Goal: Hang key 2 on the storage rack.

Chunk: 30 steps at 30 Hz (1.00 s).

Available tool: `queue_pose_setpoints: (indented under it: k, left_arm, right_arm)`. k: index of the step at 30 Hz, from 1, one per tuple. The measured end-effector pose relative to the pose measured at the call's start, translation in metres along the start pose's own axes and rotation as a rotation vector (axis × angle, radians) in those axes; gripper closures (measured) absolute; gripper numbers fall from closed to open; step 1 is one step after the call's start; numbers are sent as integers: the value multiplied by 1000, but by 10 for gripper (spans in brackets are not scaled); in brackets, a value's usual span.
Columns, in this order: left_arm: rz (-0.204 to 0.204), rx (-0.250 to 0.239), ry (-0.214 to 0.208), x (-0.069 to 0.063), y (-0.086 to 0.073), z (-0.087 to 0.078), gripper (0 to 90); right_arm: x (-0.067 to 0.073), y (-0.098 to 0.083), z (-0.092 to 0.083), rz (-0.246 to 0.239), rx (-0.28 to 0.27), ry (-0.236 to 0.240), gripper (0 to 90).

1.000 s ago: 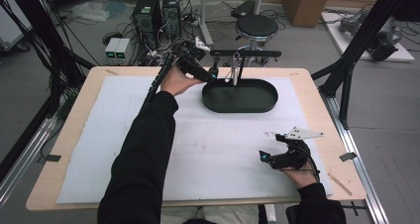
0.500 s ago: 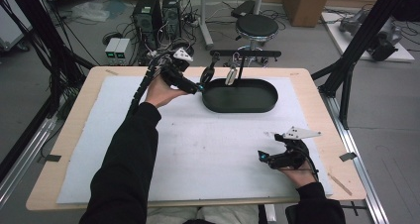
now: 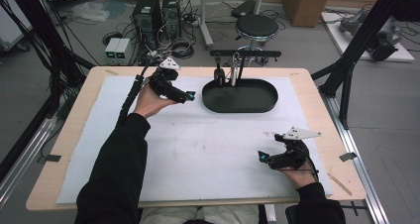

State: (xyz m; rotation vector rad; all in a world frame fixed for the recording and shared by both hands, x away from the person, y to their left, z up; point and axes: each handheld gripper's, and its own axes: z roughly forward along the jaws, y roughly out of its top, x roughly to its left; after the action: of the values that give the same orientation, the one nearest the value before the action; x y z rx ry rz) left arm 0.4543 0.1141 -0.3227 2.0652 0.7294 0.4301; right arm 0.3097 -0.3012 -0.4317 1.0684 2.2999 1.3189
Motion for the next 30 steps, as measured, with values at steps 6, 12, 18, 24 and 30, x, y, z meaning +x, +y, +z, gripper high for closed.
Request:
queue_pose_setpoints:
  k: [6,12,18,24,30]
  left_arm:
    - [-10,-10,4,1,-11,-12,17]
    - [-21,-19,5,4,-25,-25,17]
    - [-31,-15,11,4,-43,-37,17]
    - [-68,-31,13,9,-69,-50,17]
    - [-89,-80,2,6,-86,-66,17]
  right_arm:
    - [-1,-1,-1,2,2,-2,7]
    - [-1,-1,-1,2,1,-3,6]
    - [0,-1,-1,3,3,-5,7]
    - [1,-2,-1,2,3,-7,7]
    - [1,-2,-1,3,9,-8,7]
